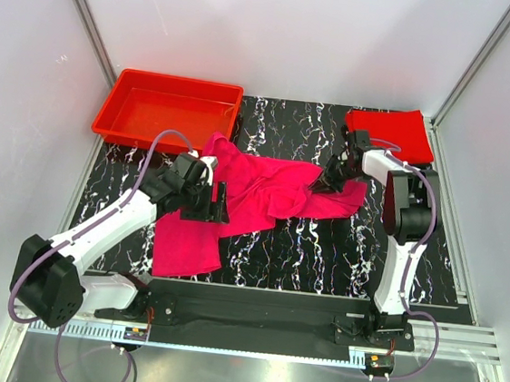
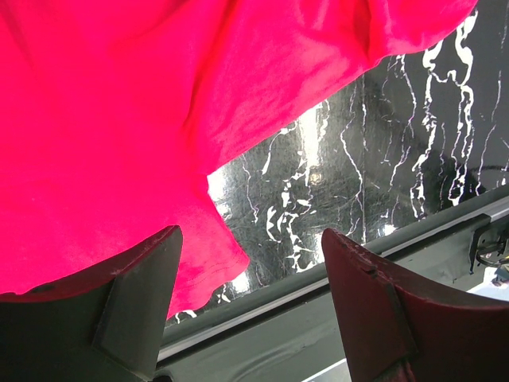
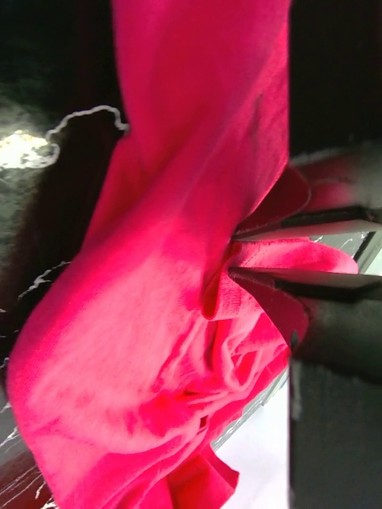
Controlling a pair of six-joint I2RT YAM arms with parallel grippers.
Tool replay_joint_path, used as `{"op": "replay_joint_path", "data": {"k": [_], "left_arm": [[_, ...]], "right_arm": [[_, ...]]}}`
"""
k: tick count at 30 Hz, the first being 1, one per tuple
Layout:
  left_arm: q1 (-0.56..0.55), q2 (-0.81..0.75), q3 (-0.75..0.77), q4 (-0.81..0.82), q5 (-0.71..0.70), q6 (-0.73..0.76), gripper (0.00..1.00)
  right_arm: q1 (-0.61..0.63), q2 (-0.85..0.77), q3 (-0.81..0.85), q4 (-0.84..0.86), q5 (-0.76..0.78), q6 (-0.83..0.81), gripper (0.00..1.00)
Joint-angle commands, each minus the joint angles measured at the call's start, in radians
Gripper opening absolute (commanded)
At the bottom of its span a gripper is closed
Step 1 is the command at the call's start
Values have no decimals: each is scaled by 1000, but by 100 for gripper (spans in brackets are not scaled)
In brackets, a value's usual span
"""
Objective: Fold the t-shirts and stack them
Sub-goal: Flatten the tshirt out
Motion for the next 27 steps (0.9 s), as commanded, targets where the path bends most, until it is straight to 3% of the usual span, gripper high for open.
{"op": "replay_joint_path", "data": {"k": [1, 4, 9, 12, 16, 19, 27], "left_arm": [[8, -23, -9, 4, 20, 17, 76], [14, -26, -10, -1, 20, 14, 76], [43, -65, -44, -51, 2, -32, 77], [118, -138, -122, -121, -44, -147, 78], [258, -255, -228, -180, -78, -281, 78], [275, -301, -257, -220, -113, -370, 78], [275, -281, -222, -364, -228, -445, 78]], "right_arm": [[11, 20, 40, 22, -23, 10, 25], [11, 20, 42, 13, -18, 4, 21], [12, -20, 28, -24, 0, -26, 0], [21, -63, 45, -105, 55, -69, 0], [23, -135, 71, -257, 239, -120, 0], [8, -196, 75, -315, 368, -135, 0], [-212, -287, 74, -368, 491, -186, 0]]}}
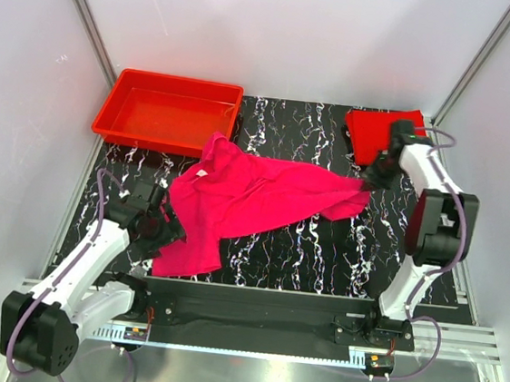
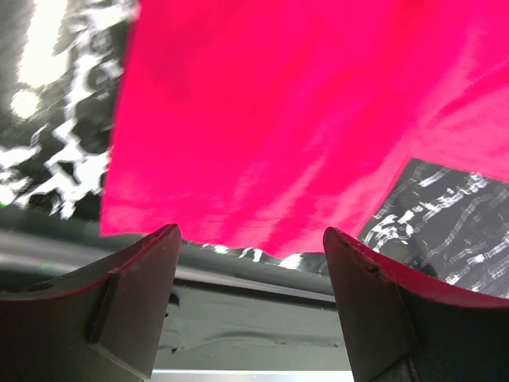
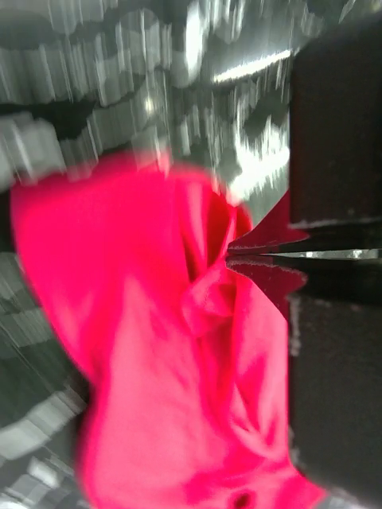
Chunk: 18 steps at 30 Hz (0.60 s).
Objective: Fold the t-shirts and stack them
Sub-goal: Flatten the tshirt out
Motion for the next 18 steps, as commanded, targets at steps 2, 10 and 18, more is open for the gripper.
{"op": "replay_joint_path", "data": {"k": [2, 10, 18], "left_arm": [[5, -2, 17, -114, -77, -139, 78], [5, -61, -49, -70, -143, -213, 60], [-148, 255, 48, 149, -131, -173, 37]], "right_arm": [[-84, -63, 74, -79, 158, -56, 0], [-87, -79, 98, -84, 98, -58, 0], [-87, -145, 59, -88, 101, -58, 0]]}}
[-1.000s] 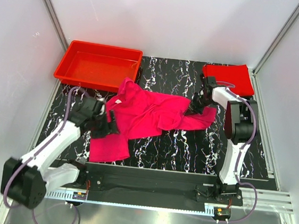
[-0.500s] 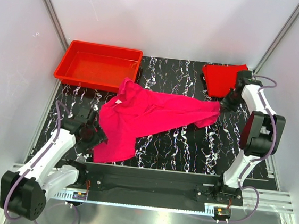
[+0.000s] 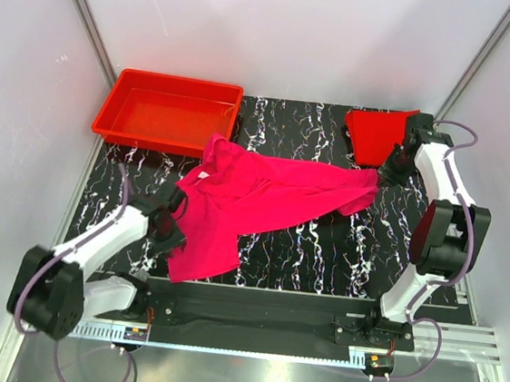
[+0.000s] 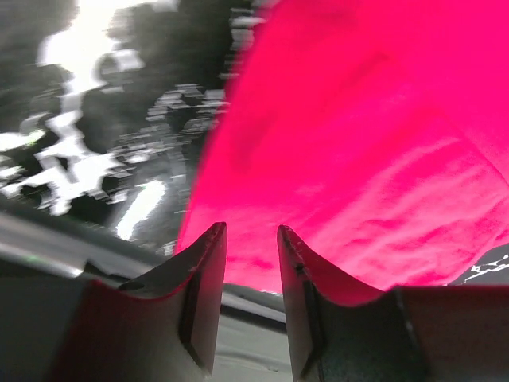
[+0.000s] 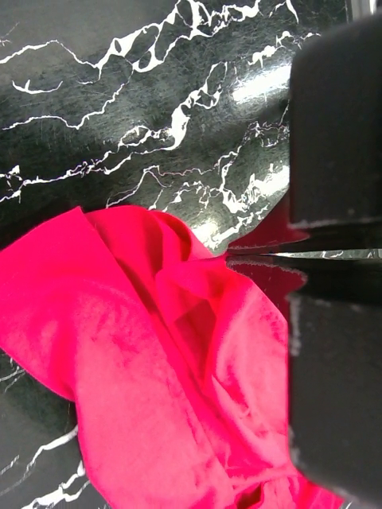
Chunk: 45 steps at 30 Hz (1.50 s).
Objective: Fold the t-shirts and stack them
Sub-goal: Flatten the tshirt out
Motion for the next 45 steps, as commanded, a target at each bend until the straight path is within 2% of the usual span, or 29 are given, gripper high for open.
{"op": "replay_joint_path", "data": {"k": [1, 7, 10, 11, 12, 14, 15, 18, 20, 22, 23, 25, 26, 27, 29, 32, 33, 35, 38, 42, 45], "left_arm": [[-53, 136, 85, 115, -18, 16, 37], [-53, 362, 210, 166, -1, 100, 36], [-51, 492, 314, 226, -14, 166, 34], [-53, 579, 405, 223, -26, 186, 33], [-53, 618, 455, 215, -29, 206, 24], [-53, 681, 564, 174, 8, 251, 18], [-59, 702, 645, 171, 15, 268, 17], [-62, 686, 763, 152, -41, 335, 20], [-59, 661, 796, 107, -83, 373, 27], [-62, 574, 761, 91, -80, 381, 34], [-62, 531, 723, 92, -75, 375, 44], [-61, 388, 583, 108, -63, 348, 57], [-62, 347, 540, 108, -63, 337, 66], [-59, 303, 497, 109, -60, 329, 68], [-53, 217, 378, 118, -15, 318, 68], [-29, 157, 271, 155, 28, 305, 56], [11, 132, 210, 174, 38, 306, 51], [65, 124, 166, 248, 81, 340, 49], [134, 175, 176, 287, 118, 441, 46], [163, 329, 257, 269, 62, 560, 46], [189, 366, 260, 312, 67, 613, 47]], "right_arm": [[0, -66, 19, -23, 0, -16, 0], [0, -116, 36, -46, -38, 0, 0], [0, -162, 4, -27, -55, 9, 0], [0, -178, -4, -24, -55, 12, 0], [0, -181, -9, -21, -52, 12, 0], [-3, -187, -20, -29, -72, 10, 0], [-7, -193, -29, -24, -99, 17, 0], [-65, -211, -85, 6, -216, 41, 0], [-111, -221, -122, 37, -258, 63, 0], [-125, -225, -147, 54, -294, 79, 0], [-133, -228, -153, 58, -304, 86, 0], [-133, -242, -176, 92, -325, 93, 0], [-133, -253, -179, 95, -324, 93, 0], [-133, -259, -182, 101, -322, 92, 0], [-131, -258, -173, 100, -324, 72, 0], [-131, -256, -158, 86, -333, 44, 0], [-128, -259, -159, 86, -337, 41, 0], [-121, -264, -168, 97, -342, 29, 0], [-105, -264, -175, 101, -344, 24, 0], [-101, -277, -165, 97, -333, 15, 0], [-101, -287, -165, 97, -330, 10, 0]]}}
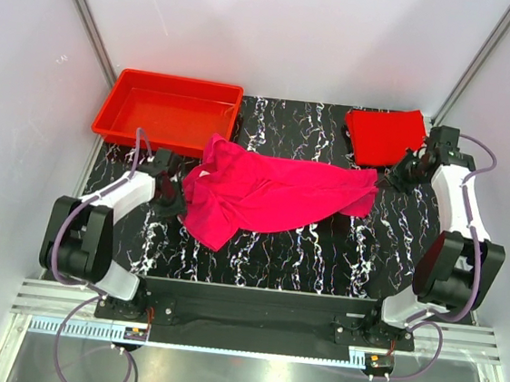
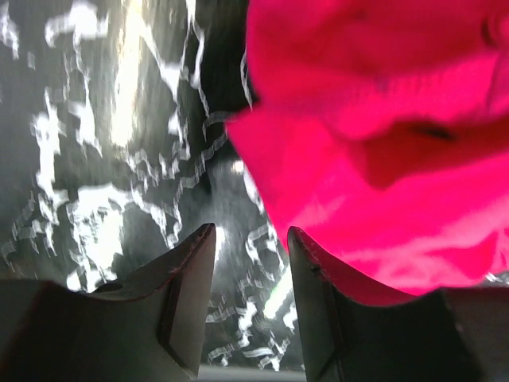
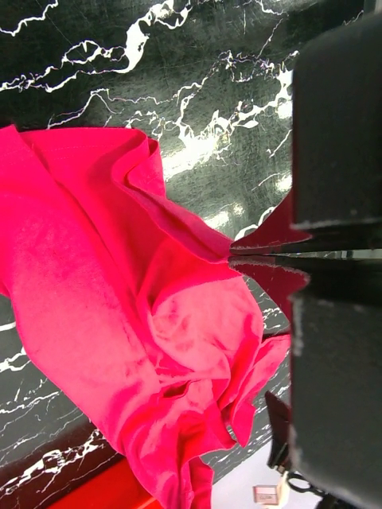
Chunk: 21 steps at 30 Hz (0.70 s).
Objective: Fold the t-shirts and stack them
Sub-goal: Flatten the tshirt out
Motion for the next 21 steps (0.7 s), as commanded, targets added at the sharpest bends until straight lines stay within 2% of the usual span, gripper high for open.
{"op": "replay_joint_path", "data": {"k": [1, 9, 21], "left_arm": [[33, 44, 39, 95, 9, 122, 47], [68, 84, 61, 149, 17, 251, 46], [68, 162, 90, 203, 66, 263, 45]], "right_arm": [[4, -59, 18, 19, -7, -23, 0], [4, -79, -13, 28, -4, -27, 0], [5, -71, -13, 36, -12, -21, 0]]}}
